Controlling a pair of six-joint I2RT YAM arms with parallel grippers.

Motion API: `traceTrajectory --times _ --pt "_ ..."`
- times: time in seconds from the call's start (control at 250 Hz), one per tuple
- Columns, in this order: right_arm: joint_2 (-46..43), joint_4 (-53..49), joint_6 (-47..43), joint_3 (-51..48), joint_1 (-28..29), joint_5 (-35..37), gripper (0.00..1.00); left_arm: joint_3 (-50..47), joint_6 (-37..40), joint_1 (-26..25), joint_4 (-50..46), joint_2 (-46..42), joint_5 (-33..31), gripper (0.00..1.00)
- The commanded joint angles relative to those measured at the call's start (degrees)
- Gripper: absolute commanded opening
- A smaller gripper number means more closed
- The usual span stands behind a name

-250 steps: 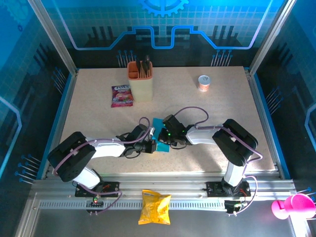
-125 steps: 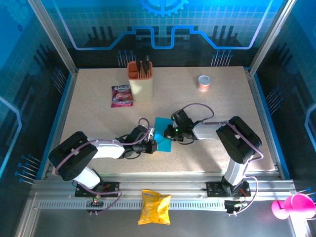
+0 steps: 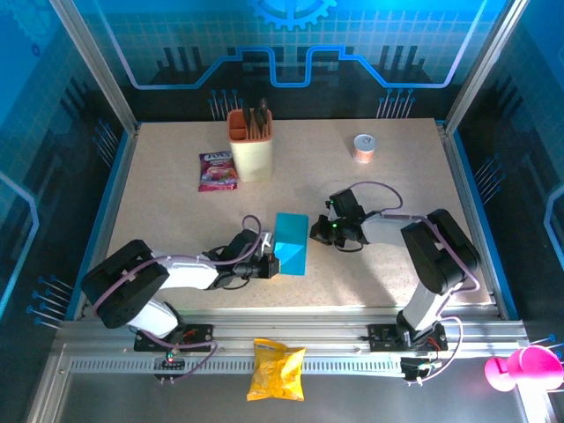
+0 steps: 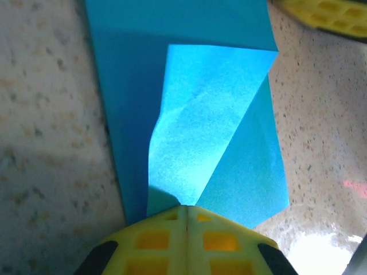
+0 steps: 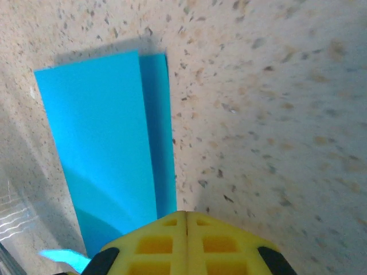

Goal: Fold a paper plane with a square sheet of paper (pick it up from the middle)
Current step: Fold the triangle a second time at the center of the table.

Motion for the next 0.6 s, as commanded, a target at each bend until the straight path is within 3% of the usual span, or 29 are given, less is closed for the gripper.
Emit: traceTrajectory --times 0.0,0.204,0.34,0.599 --pt "-5.14 -2.82 -0.15 -0.22 1.67 2.02 0.01 -3.05 -6.6 -2.28 -4.58 0.15 -0.03 0.0" --pt "-8.37 -3.96 1.94 -0.16 9.42 6.05 0.01 -3.08 -13.49 -5.43 -2.23 0.59 -3.44 0.0" --pt "-7.61 -3.52 3.17 -0.32 13.81 8.6 0.0 -2.23 -13.9 -5.38 -2.61 0.51 -4.35 0.0" --pt "-2.01 -0.42 4.43 -1.64 14.79 9.92 0.0 -0.01 -11.59 -5.34 -6.72 -2.21 -4.08 0.0"
